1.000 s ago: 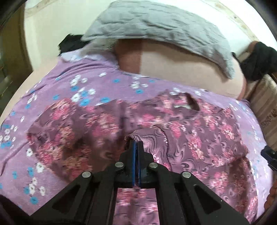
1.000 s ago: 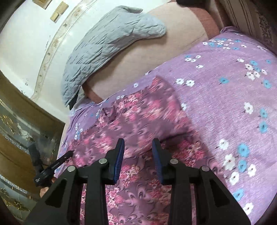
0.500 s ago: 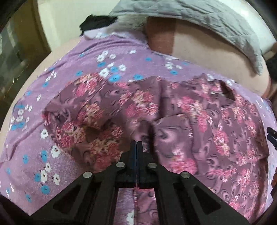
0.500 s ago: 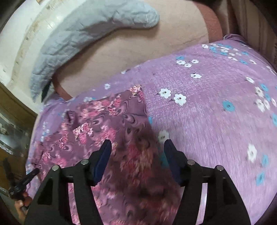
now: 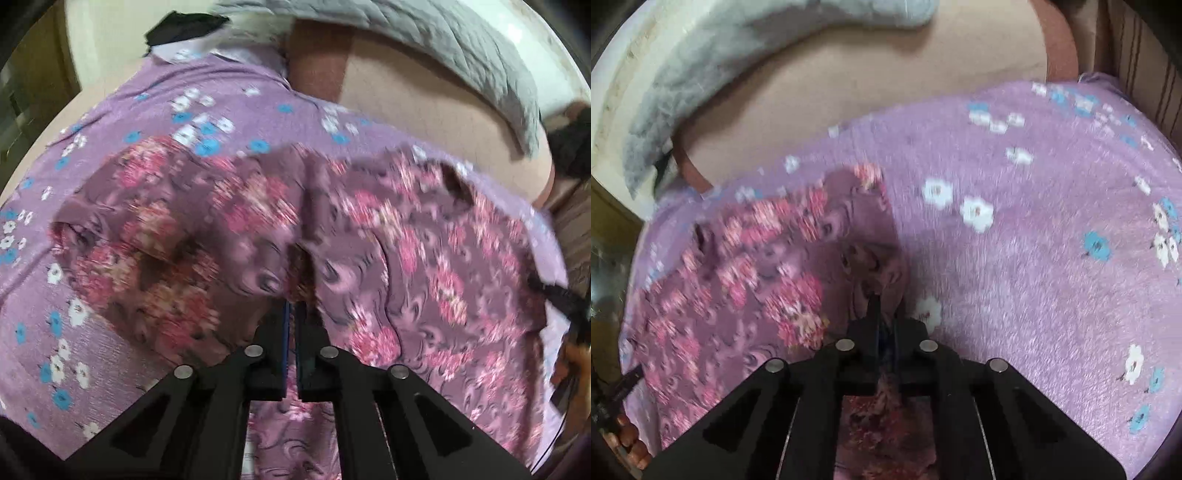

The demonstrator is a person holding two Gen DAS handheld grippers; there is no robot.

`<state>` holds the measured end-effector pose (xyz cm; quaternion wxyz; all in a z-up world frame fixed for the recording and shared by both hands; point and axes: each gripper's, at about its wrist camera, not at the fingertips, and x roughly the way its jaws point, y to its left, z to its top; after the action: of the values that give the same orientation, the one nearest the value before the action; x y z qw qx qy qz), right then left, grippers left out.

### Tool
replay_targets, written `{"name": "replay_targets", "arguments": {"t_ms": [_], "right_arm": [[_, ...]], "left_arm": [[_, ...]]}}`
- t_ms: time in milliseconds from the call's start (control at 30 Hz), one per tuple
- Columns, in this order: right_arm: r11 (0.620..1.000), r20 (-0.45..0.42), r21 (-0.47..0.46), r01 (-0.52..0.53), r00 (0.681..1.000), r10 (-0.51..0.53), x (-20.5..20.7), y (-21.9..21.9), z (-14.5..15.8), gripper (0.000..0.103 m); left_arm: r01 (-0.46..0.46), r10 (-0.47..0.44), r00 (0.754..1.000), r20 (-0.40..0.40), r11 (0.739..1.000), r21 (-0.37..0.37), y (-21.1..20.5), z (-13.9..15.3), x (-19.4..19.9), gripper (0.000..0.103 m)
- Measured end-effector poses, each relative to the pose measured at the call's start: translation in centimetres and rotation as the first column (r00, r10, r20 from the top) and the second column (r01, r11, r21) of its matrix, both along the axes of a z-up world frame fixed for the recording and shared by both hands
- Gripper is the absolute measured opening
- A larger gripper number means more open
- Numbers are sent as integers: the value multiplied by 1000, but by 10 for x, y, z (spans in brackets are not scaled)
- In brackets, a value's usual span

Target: Fold small clothes

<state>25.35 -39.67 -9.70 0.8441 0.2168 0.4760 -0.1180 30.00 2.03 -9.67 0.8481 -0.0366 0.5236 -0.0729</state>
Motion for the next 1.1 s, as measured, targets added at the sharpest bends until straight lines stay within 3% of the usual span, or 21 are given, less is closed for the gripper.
{"name": "replay_targets", "arguments": {"t_ms": [33,67,100,167,233,367,433,467,567,667,700,733,767,800,833,967,1100], "right_arm": [[1000,15,10,9,1000,-9,-7,2,5,28],[1000,42,26,14,999,-15,-15,6,13,45],[999,85,45,10,996,-14,-27,11,23,55],[997,157,71,-29,987,18,-54,26,42,57],[989,202,115,-98,977,73,-81,49,55,57],[968,245,179,-176,961,130,-112,92,61,57],[955,258,213,-206,955,149,-119,106,56,57],[952,257,216,-218,953,160,-119,112,54,57],[951,250,204,-234,951,180,-114,122,46,57],[950,240,217,-223,956,169,-110,122,38,57],[952,231,214,-217,959,166,-109,121,35,57],[954,228,211,-212,960,163,-109,120,34,57],[955,229,207,-212,960,163,-109,119,34,57],[957,234,200,-211,959,162,-109,119,34,57],[958,241,192,-212,957,163,-109,119,35,56],[959,265,181,-218,950,166,-108,119,38,44],[956,280,181,-230,944,174,-108,122,42,44]], "left_arm": [[-9,9,1000,10,1000,-6,6,5,1,6],[-18,19,1000,18,1000,-18,15,12,3,7],[-19,19,999,25,999,-29,26,20,6,9],[-3,4,999,46,1000,-20,43,31,12,20],[45,-46,996,79,999,25,54,41,16,43],[171,-194,973,127,970,170,46,40,21,56],[216,-256,956,143,945,244,38,31,24,69],[232,-280,951,134,927,295,32,22,28,72],[240,-291,952,98,903,356,30,-2,41,75],[207,-245,969,41,889,409,36,-32,60,79],[202,-240,969,53,901,383,42,-36,64,79],[196,-234,970,70,916,350,47,-34,65,61],[183,-215,974,72,933,309,53,-32,68,50],[144,-174,981,81,948,283,60,-28,71,24],[106,-137,986,98,957,272,67,-22,73,15],[64,-88,986,142,984,168,79,4,63,12],[113,-115,971,211,993,19,59,54,31,12]]}}
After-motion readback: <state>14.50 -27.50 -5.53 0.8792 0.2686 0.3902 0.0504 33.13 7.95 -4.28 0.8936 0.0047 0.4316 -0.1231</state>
